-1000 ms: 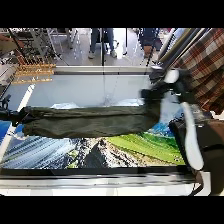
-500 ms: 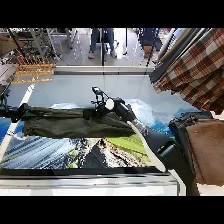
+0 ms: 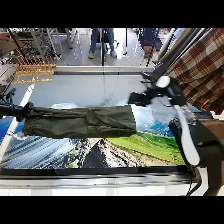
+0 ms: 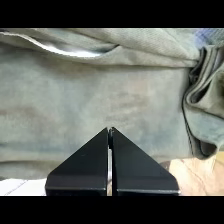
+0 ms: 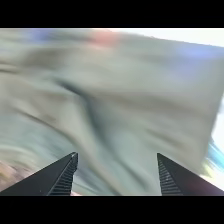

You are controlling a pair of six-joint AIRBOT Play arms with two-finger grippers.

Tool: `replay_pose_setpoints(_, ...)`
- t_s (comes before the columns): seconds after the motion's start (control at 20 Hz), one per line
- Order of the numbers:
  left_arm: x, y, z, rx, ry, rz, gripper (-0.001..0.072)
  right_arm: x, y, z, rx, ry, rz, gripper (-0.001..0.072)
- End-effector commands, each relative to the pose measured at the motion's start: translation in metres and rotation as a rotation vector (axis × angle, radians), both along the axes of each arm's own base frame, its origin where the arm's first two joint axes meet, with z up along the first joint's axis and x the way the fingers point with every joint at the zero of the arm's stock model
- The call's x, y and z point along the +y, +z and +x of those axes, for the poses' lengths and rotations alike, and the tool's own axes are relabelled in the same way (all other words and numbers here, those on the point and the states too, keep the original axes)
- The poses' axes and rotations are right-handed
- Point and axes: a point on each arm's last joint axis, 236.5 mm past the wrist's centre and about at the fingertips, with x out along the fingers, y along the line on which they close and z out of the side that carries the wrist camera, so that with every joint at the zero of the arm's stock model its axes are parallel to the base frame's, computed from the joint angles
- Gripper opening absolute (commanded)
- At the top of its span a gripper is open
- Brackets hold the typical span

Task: Fold the clothes and pants, and hang the long-sleeved shirts on hangers.

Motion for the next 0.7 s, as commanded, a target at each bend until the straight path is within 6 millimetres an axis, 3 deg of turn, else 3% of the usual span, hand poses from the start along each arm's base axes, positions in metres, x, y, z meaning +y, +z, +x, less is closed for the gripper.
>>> replay_pose_setpoints(0.0,-0.009,-0.005,0.004,0.001,-0.013,0.000,0.0021,-0.062,-0.049,-0.038,0.202,-0.053,0.060,0.0600)
replay_pose_setpoints(0.05,-0.013,-0.005,0.005,0.001,-0.022,-0.001,0.0022,-0.057,-0.066,-0.040,0.217,-0.043,0.111,0.0654)
replay_pose_setpoints(0.15,-0.022,-0.005,0.005,0.003,-0.042,-0.002,0.0022,-0.043,-0.095,-0.032,0.204,-0.036,0.192,0.0663)
replay_pose_setpoints(0.3,-0.034,-0.005,0.004,0.008,-0.069,-0.006,0.0022,-0.019,-0.113,-0.018,0.189,-0.015,0.304,0.0666)
replay_pose_setpoints(0.45,-0.040,-0.005,0.004,0.009,-0.081,-0.009,0.0022,0.000,-0.132,-0.031,0.251,0.048,0.314,0.0660)
replay_pose_setpoints(0.55,-0.047,-0.005,0.002,0.016,-0.101,-0.012,0.0021,0.021,-0.137,-0.037,0.240,0.116,0.313,0.0540)
replay_pose_setpoints(0.6,-0.052,-0.005,0.001,0.020,-0.114,-0.014,0.0022,0.028,-0.134,-0.037,0.214,0.160,0.308,0.0368)
replay_pose_setpoints(0.65,-0.055,-0.005,0.000,0.021,-0.122,-0.013,0.0022,0.026,-0.126,-0.034,0.194,0.187,0.281,0.0021)
